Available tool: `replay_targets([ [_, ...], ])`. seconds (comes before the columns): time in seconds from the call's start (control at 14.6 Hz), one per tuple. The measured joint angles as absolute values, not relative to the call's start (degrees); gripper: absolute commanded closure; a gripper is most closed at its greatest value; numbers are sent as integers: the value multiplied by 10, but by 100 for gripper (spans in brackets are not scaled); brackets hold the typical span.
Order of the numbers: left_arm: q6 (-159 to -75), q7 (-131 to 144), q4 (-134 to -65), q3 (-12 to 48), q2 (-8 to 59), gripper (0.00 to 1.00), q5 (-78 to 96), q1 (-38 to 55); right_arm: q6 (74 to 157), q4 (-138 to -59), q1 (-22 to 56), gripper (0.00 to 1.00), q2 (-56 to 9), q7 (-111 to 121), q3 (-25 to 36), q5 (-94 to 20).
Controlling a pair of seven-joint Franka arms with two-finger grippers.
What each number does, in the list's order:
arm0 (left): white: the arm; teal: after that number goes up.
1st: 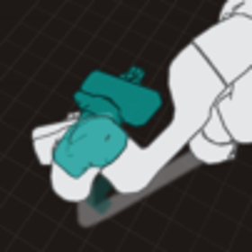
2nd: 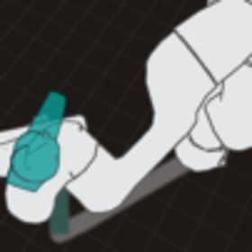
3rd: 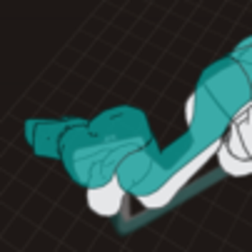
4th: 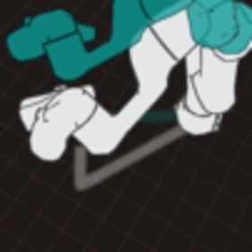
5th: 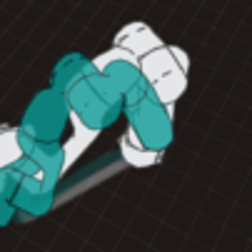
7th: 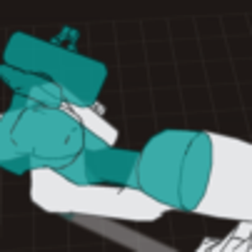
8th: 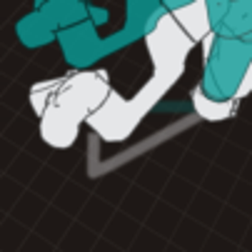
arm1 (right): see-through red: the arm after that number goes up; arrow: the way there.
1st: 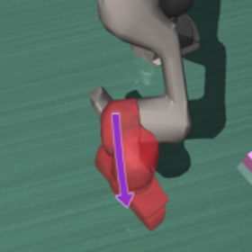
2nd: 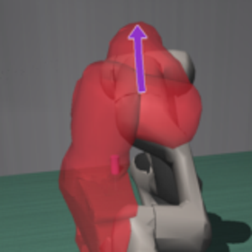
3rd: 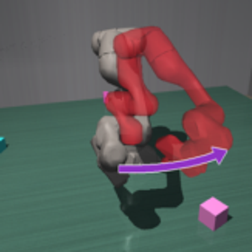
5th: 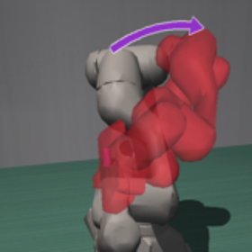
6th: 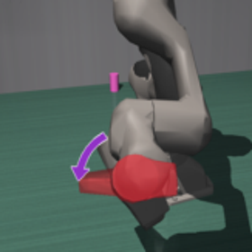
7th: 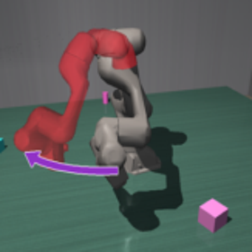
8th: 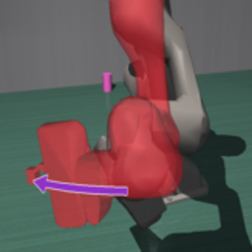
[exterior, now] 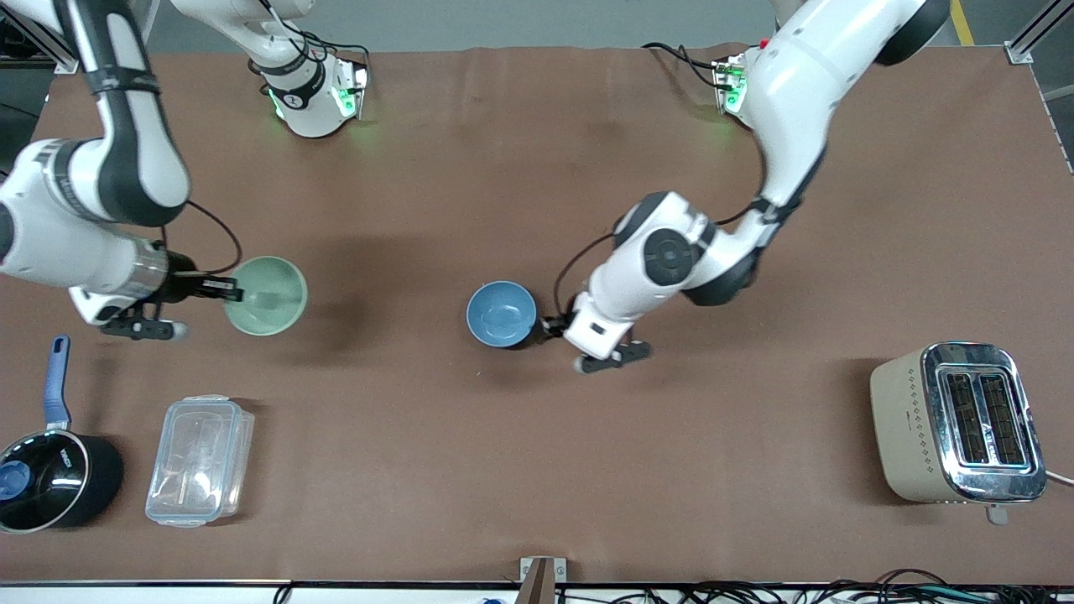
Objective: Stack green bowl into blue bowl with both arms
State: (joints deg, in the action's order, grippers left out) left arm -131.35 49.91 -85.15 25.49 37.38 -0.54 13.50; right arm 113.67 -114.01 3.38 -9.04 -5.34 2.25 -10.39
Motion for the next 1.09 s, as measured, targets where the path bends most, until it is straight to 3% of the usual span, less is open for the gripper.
replay_targets([
  [0.27,-1126,400,-799,253,264,0,-87,37,1193,-1138,179,100,-92,-250,18,-129],
  [0.48,-1057,267,-793,253,202,0,-129,-16,1262,-1136,270,100,-106,-372,18,-132],
  [0.89,-932,86,-797,248,91,0,-58,-121,1326,-1078,346,100,-208,-473,20,-132],
  [0.96,-925,83,-805,232,76,0,-49,-112,1338,-1073,350,100,-222,-478,20,-132],
  [1.09,-920,81,-843,140,38,0,-34,-27,1348,-1068,353,100,-239,-479,20,-132],
])
